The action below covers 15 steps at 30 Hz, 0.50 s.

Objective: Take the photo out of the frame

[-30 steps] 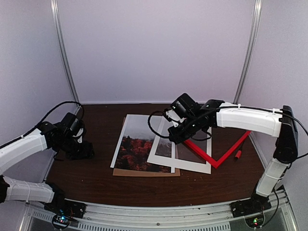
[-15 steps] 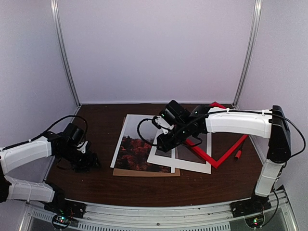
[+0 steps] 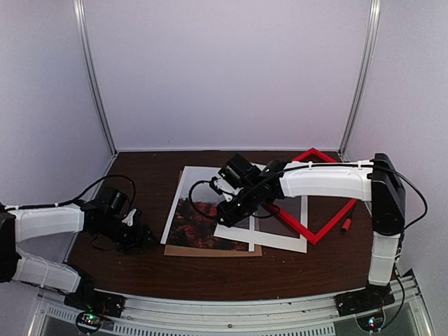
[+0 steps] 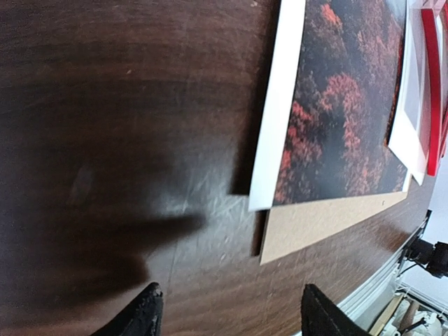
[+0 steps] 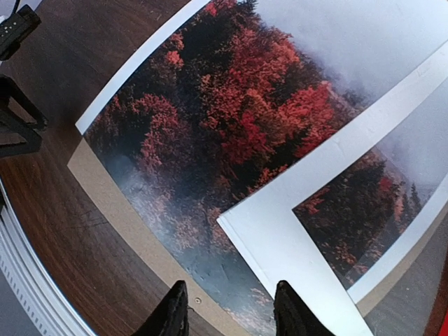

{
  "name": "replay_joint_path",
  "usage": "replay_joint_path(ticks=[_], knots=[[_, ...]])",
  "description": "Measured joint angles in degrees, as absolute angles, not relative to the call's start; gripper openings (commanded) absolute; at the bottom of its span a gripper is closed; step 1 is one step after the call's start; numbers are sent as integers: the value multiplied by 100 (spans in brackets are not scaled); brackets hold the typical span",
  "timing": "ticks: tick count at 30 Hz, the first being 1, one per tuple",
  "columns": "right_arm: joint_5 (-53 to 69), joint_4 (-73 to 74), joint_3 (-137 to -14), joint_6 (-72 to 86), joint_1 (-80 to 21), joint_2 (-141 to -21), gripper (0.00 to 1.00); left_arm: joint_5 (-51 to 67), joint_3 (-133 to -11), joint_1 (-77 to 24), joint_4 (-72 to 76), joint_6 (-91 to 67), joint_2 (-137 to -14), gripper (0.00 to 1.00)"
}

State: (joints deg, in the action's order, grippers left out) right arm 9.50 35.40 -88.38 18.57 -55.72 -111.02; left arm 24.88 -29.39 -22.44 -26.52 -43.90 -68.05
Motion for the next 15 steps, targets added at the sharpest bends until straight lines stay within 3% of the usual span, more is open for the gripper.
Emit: replay_joint_path(ticks=[15], knots=[[1479, 3234, -9430, 2014, -5666, -12221, 32, 3011, -3334, -2067, -1197, -4300, -8296, 59]])
